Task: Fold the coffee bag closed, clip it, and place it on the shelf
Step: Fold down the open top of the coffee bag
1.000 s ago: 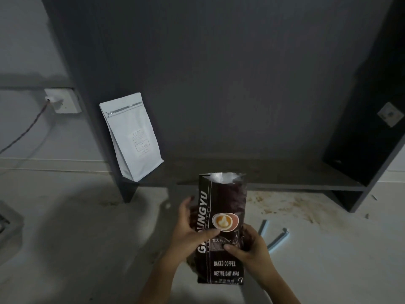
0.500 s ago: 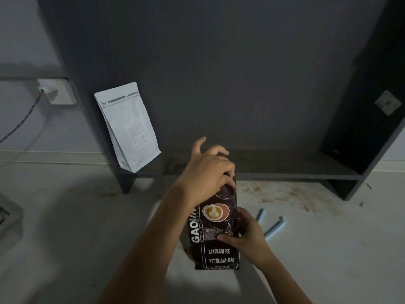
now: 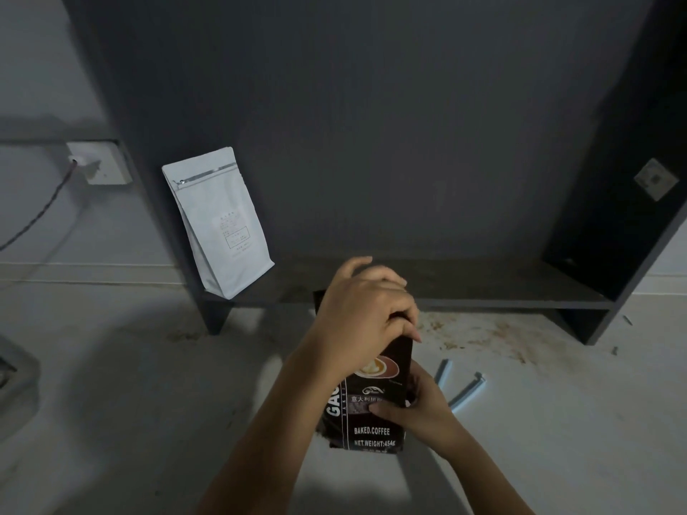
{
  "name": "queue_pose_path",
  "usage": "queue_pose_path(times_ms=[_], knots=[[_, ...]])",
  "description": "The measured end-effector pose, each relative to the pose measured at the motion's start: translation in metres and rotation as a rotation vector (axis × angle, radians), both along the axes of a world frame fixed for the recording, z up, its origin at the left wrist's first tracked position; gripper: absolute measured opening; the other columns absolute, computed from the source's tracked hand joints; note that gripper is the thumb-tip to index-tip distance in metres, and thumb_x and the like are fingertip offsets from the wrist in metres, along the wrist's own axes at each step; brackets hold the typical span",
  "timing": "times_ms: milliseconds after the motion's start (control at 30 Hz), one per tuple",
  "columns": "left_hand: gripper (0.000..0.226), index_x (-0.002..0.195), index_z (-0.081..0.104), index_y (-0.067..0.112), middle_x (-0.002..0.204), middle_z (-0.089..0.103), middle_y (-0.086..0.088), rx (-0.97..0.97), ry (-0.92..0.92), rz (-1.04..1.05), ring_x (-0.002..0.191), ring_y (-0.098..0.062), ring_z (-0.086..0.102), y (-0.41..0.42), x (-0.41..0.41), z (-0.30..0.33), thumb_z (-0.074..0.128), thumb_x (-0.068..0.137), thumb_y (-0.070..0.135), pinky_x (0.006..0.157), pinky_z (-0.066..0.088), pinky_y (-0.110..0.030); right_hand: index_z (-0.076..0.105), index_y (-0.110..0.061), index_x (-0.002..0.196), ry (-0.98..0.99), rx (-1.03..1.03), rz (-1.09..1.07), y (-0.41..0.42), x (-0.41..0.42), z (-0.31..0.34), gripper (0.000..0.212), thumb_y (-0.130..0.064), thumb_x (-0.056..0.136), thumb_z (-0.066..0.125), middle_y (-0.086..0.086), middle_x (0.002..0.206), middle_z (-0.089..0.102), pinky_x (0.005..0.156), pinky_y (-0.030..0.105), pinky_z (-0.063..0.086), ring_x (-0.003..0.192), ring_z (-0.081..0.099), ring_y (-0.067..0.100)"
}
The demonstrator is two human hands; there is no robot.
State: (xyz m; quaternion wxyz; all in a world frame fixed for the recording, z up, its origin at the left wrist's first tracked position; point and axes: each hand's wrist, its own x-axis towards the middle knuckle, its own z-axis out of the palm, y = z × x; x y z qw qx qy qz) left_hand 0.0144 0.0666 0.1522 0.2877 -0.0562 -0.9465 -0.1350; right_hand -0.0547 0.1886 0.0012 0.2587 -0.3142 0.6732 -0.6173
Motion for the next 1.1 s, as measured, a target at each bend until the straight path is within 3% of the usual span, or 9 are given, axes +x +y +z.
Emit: queue_pose_path(times_ms=[133, 233, 300, 367, 500, 600, 800, 967, 1100], knots=[[0.08, 0.123, 0.05, 0.032, 0.134, 0.051, 0.015, 0.449, 0.101, -0.031, 0.127, 0.0, 0.044, -0.029, 0.02, -0.012, 0.083, 0.051, 0.042, 0.11, 0.034, -0.026, 0.062, -0.016, 0.098, -0.063, -0.115, -0.019, 0.004, -0.008, 0.023, 0.05, 0.007, 0.056, 0.08, 0.001, 0.086, 0.076, 0.066, 0.023, 0.057, 0.084, 0.07, 0.016], [0.11, 0.132, 0.028, 0.043, 0.133, 0.04, 0.025, 0.856, -0.094, 0.017, 0.126, 0.006, 0.04, -0.049, 0.034, -0.047, 0.088, 0.04, 0.035, 0.105, 0.034, -0.016, 0.062, -0.015, 0.099, -0.051, -0.152, 0.0, 0.004, -0.012, 0.034, 0.05, 0.008, 0.057, 0.078, -0.003, 0.088, 0.076, 0.067, 0.022, 0.057, 0.084, 0.071, 0.016], [0.104, 0.121, 0.038, 0.045, 0.122, 0.053, 0.018, 1.073, -0.282, 0.051, 0.116, 0.0, 0.052, -0.051, 0.032, -0.075, 0.089, 0.033, 0.029, 0.101, 0.043, -0.026, 0.062, -0.015, 0.099, -0.04, -0.157, -0.007, 0.001, -0.011, 0.035, 0.05, 0.009, 0.058, 0.078, -0.002, 0.09, 0.076, 0.068, 0.023, 0.057, 0.084, 0.071, 0.016], [0.081, 0.109, 0.056, 0.029, 0.103, 0.07, 0.006, 1.185, -0.373, 0.095, 0.101, -0.015, 0.066, -0.047, 0.029, -0.094, 0.09, 0.035, 0.025, 0.088, 0.054, -0.034, 0.063, -0.014, 0.1, -0.02, -0.164, -0.035, -0.002, -0.008, 0.035, 0.049, 0.006, 0.058, 0.079, 0.001, 0.092, 0.076, 0.069, 0.025, 0.058, 0.085, 0.071, 0.018], [0.021, 0.08, 0.07, 0.019, 0.076, 0.077, 0.003, 1.202, -0.259, 0.109, 0.076, -0.016, 0.071, -0.043, 0.023, -0.108, 0.076, 0.069, 0.003, 0.065, 0.056, -0.023, 0.067, -0.01, 0.091, -0.008, -0.171, -0.115, -0.001, -0.008, 0.032, 0.037, 0.004, 0.06, 0.079, -0.002, 0.082, 0.077, 0.063, 0.021, 0.057, 0.079, 0.072, 0.017], [0.019, 0.075, 0.071, 0.019, 0.07, 0.076, 0.007, 1.173, -0.241, 0.092, 0.07, -0.009, 0.071, -0.044, 0.022, -0.111, 0.071, 0.074, 0.0, 0.063, 0.055, -0.02, 0.068, -0.011, 0.091, -0.014, -0.178, -0.131, 0.003, -0.009, 0.033, 0.033, 0.003, 0.062, 0.078, -0.002, 0.083, 0.077, 0.063, 0.021, 0.057, 0.082, 0.072, 0.02], [0.028, 0.086, 0.068, 0.018, 0.079, 0.077, 0.004, 1.194, -0.198, 0.04, 0.08, -0.015, 0.072, -0.045, 0.022, -0.112, 0.079, 0.065, 0.004, 0.067, 0.057, -0.022, 0.049, -0.015, 0.102, 0.014, -0.173, -0.203, 0.002, -0.005, 0.032, 0.054, 0.0, 0.061, 0.081, 0.002, 0.089, 0.071, 0.068, 0.023, 0.058, 0.083, 0.07, 0.012], [0.013, 0.078, 0.072, 0.02, 0.077, 0.078, 0.003, 1.218, -0.128, 0.068, 0.076, -0.016, 0.073, -0.042, 0.022, -0.117, 0.076, 0.069, 0.013, 0.066, 0.057, -0.023, 0.051, -0.001, 0.091, -0.109, -0.202, -0.194, 0.009, -0.008, 0.015, 0.042, -0.001, 0.06, 0.079, 0.024, 0.09, 0.067, 0.067, 0.03, 0.059, 0.083, 0.068, 0.029], [0.018, 0.082, 0.07, 0.014, 0.073, 0.077, 0.005, 1.233, -0.114, 0.064, 0.072, -0.011, 0.072, -0.04, 0.024, -0.118, 0.065, 0.077, -0.002, 0.061, 0.055, -0.018, 0.055, -0.001, 0.078, -0.145, -0.198, -0.225, 0.011, -0.008, 0.006, 0.026, 0.001, 0.063, 0.076, 0.015, 0.07, 0.062, 0.063, 0.026, 0.057, 0.07, 0.061, 0.021]])
